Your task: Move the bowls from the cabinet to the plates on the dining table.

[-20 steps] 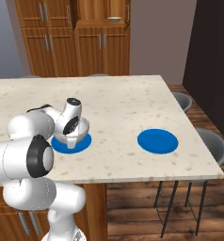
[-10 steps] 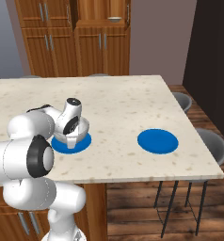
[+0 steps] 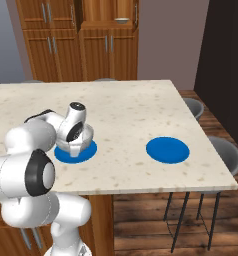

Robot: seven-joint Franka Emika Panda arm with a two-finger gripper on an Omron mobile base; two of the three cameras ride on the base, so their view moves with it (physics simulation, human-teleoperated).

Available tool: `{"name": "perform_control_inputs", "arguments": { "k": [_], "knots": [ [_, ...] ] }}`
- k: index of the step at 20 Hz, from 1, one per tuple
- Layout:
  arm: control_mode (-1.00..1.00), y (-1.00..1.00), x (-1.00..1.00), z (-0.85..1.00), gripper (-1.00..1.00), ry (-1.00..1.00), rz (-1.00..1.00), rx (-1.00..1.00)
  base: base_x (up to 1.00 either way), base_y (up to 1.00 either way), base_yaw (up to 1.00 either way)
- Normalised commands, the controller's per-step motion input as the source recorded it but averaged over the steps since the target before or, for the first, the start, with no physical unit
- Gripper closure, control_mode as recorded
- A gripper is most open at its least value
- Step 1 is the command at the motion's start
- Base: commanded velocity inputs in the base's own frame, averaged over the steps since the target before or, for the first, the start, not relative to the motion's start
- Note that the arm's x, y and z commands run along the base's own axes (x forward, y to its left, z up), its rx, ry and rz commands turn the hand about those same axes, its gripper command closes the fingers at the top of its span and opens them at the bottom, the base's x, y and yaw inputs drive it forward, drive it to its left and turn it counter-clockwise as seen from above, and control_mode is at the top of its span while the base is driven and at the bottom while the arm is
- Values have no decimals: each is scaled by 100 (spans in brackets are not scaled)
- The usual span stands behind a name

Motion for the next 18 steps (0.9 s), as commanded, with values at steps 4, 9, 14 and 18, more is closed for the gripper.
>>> {"name": "perform_control_inputs", "arguments": {
  "k": [4,9,14,18],
  "knots": [
    [-100,-4,-36,41,-100,0,0,0,0,0,0],
    [-100,-31,-60,44,-100,-1,0,0,0,0,0],
    [-100,-51,-78,49,-100,-2,0,0,0,0,0],
    [-100,-53,-82,56,-100,-7,0,0,0,0,0]
  ]
}}
